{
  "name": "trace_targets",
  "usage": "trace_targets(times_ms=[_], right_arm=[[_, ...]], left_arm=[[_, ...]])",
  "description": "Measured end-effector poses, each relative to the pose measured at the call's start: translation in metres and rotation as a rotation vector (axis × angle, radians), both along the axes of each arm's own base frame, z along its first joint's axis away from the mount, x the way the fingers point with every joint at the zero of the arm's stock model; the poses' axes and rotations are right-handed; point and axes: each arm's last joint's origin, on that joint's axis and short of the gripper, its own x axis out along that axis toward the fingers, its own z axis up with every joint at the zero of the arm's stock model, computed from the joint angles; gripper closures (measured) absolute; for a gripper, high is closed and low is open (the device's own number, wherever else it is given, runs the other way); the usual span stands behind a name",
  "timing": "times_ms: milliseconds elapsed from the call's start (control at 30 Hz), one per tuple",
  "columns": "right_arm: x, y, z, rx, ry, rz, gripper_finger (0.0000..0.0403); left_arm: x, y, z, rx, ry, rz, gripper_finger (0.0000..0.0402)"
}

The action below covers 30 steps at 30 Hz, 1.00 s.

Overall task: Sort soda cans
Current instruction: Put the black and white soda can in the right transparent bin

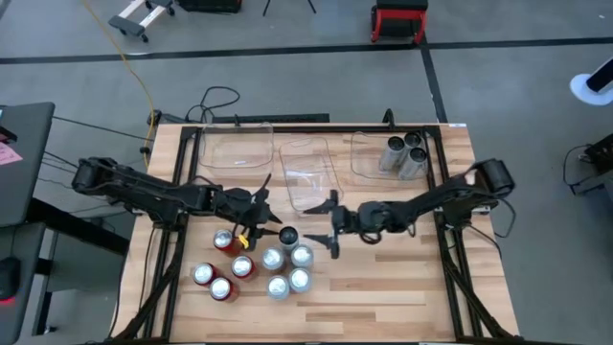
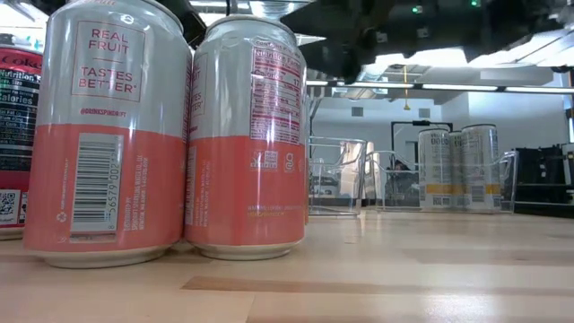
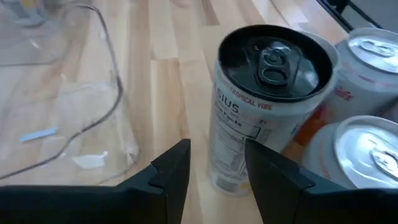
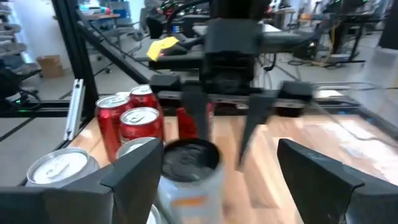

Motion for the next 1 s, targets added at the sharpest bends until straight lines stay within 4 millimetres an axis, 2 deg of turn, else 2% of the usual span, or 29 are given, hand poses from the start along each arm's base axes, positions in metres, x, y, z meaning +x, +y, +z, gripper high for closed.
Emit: trace_targets(times_ms=[167, 267, 467, 667, 1000], right_arm=[[0.023, 0.004, -0.004, 0.001, 0.075, -0.002, 0.0027], [0.027, 0.005, -0.003, -0.006, 0.138, 0.019, 0.0007], [0.030, 0.008, 0.001, 0.011, 0.195, 0.060, 0.0009], [0.029, 0.003, -0.007, 0.093, 0.281, 0.026, 0.0003], [0.031, 0.005, -0.006, 0.123, 0.252, 0.069, 0.0003]], left_arm=[[0.002, 0.001, 0.003, 0.017, -0.034, 0.038, 0.0253], [0.001, 0.002, 0.002, 0.017, -0.020, 0.051, 0.0253], [0.001, 0.002, 0.002, 0.016, -0.019, 0.057, 0.0253], [0.001, 0.002, 0.001, 0.015, -0.015, 0.057, 0.0253], [0.001, 0.002, 0.002, 0.043, -0.028, 0.041, 0.0253]])
